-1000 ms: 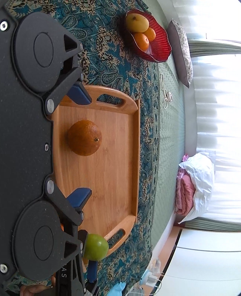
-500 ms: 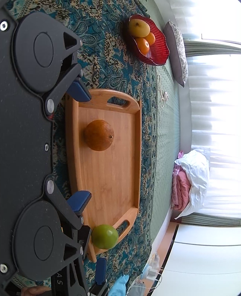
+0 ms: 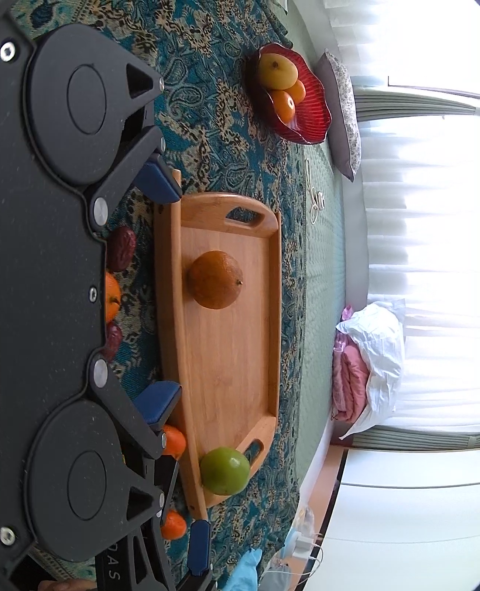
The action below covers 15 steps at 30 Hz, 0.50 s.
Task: Organize fruits
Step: 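Move left tool to the small tangerine while right tool approaches another green fruit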
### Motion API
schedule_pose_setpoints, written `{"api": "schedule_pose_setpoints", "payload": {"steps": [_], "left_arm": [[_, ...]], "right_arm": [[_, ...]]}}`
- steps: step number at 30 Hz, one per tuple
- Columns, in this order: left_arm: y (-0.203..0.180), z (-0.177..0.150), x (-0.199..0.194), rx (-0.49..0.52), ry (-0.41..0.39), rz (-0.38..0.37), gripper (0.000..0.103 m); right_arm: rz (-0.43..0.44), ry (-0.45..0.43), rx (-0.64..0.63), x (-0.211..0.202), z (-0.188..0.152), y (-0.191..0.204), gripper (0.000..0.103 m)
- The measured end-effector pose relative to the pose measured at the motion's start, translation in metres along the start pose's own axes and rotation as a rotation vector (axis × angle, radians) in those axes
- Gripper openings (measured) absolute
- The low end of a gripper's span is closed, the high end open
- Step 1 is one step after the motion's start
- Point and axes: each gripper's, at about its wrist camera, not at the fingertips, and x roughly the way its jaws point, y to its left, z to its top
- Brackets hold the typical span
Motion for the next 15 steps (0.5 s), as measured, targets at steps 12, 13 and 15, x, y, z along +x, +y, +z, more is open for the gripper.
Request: {"api": "schedule_pose_setpoints", "payload": {"steps": [12,13,15], "left_arm": [[0.005,-0.022,0.006,-0.02,0.035,0.024,0.103],[0.005,-0.023,0.006,-0.018,0.037,0.026,0.103],[0.005,-0.026,0.006,-0.014,0.039,0.027,0.103]], "right_arm": [[0.006,0.017,-0.033,-0.004,-0.019,0.013,0.103],[0.006,0.02,-0.041,-0.003,-0.02,0.014,0.103],[0.008,0.029,-0.052,-0.002,-0.023,0.017,0.103]]}}
